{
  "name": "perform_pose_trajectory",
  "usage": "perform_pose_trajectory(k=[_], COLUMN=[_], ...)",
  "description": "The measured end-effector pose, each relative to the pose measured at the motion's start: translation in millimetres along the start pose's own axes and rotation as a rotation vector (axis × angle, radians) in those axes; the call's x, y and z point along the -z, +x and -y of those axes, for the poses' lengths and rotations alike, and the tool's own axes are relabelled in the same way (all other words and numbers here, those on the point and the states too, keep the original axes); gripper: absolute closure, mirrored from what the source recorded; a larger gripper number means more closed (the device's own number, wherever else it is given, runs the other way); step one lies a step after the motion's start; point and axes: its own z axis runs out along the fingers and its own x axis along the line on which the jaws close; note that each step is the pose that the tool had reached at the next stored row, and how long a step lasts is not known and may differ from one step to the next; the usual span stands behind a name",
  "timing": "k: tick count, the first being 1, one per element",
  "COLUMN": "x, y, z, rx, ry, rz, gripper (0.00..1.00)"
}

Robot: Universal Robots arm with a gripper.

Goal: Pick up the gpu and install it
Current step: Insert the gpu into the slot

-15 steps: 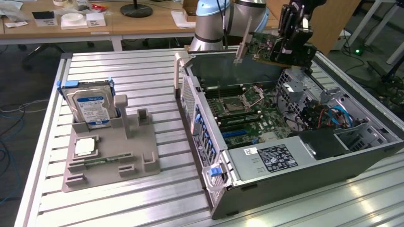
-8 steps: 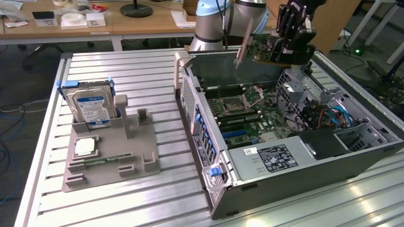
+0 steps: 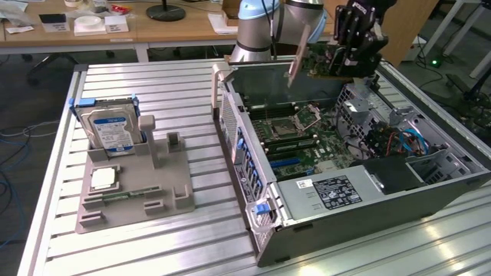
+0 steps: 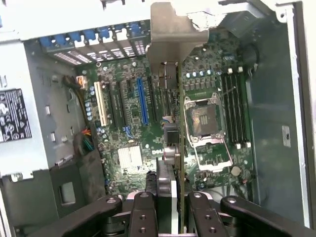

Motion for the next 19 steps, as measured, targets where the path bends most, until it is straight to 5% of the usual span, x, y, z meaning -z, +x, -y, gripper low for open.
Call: perform_pose_trajectory(k=[4, 6, 8, 18, 19], x=[-1.0, -1.3, -2.1, -7.6, -7.5], y=[0.2, 0.2, 0.2, 0.9, 1.4], z=[-0.2, 0.0, 0.0, -0.1, -3.5], rx=[0.048, 0.055, 0.068, 0.107, 0.107], ry=[0.0049, 0.0238, 0.0347, 0.0348, 0.0391], rz=[0.0023, 0.0047, 0.0063, 0.007, 0.0072], gripper=[0.72, 0.72, 0.72, 0.72, 0.72])
